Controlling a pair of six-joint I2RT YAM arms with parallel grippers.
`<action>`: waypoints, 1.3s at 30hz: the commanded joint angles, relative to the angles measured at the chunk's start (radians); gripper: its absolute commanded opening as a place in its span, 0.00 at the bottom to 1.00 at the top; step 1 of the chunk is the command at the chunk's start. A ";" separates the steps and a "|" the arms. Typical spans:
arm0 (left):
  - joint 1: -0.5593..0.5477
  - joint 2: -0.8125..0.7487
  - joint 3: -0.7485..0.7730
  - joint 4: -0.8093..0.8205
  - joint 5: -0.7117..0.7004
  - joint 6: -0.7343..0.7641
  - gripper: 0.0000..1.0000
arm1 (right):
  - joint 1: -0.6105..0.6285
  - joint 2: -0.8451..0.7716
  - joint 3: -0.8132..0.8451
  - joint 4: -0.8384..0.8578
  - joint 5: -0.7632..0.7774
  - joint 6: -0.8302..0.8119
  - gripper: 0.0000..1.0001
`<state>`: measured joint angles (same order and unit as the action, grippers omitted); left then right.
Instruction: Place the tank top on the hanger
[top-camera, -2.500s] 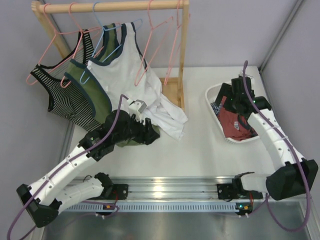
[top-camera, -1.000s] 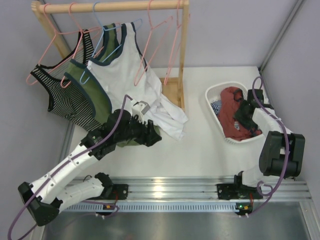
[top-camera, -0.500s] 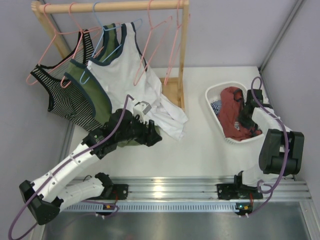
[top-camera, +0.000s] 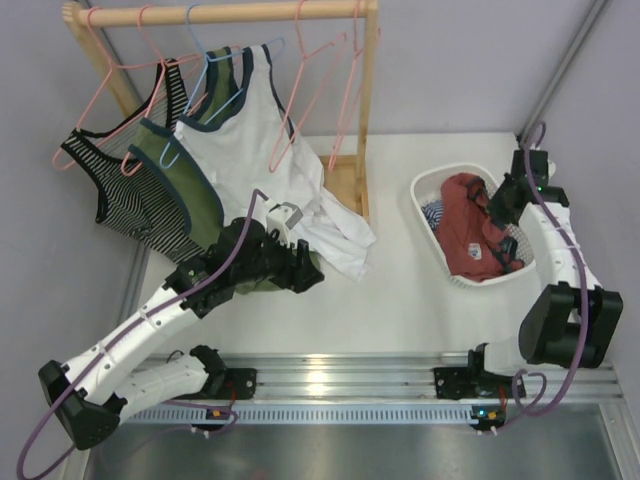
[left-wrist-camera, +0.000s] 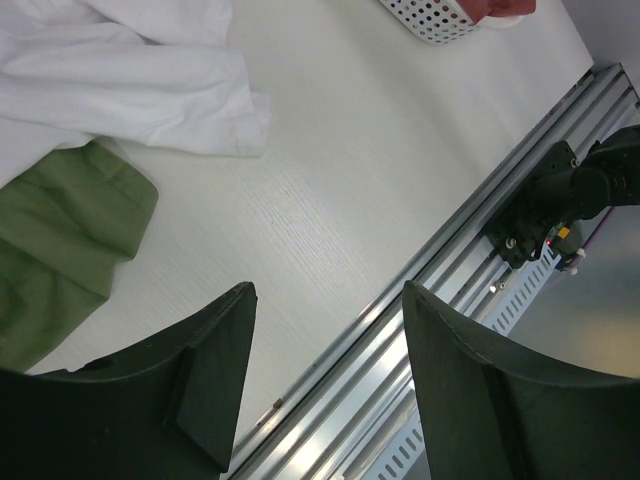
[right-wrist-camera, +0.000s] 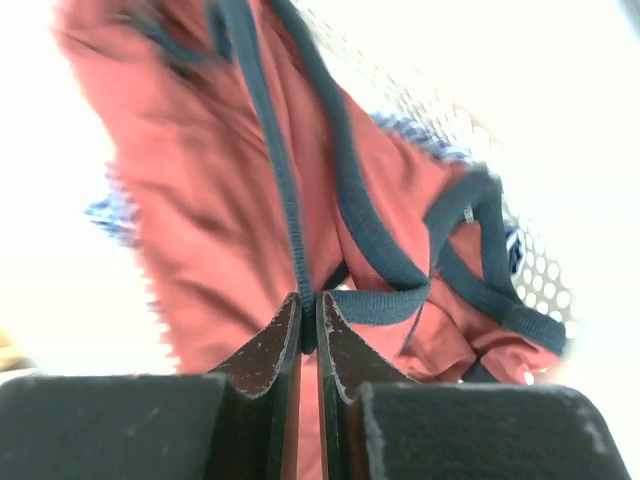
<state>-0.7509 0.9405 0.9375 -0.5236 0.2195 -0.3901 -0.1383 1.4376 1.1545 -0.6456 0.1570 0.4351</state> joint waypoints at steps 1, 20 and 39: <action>-0.004 0.004 0.020 0.037 0.003 0.008 0.65 | 0.015 -0.089 0.183 -0.069 -0.062 -0.024 0.00; -0.004 -0.019 0.078 0.106 0.024 -0.039 0.68 | 0.380 -0.123 0.884 -0.272 -0.142 0.051 0.00; -0.011 -0.210 0.081 0.205 -0.334 -0.102 0.68 | 1.125 -0.098 0.470 -0.069 -0.068 0.108 0.00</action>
<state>-0.7601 0.8307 1.0355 -0.3046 0.0101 -0.4858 0.8589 1.3487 1.6421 -0.8249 0.0673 0.5220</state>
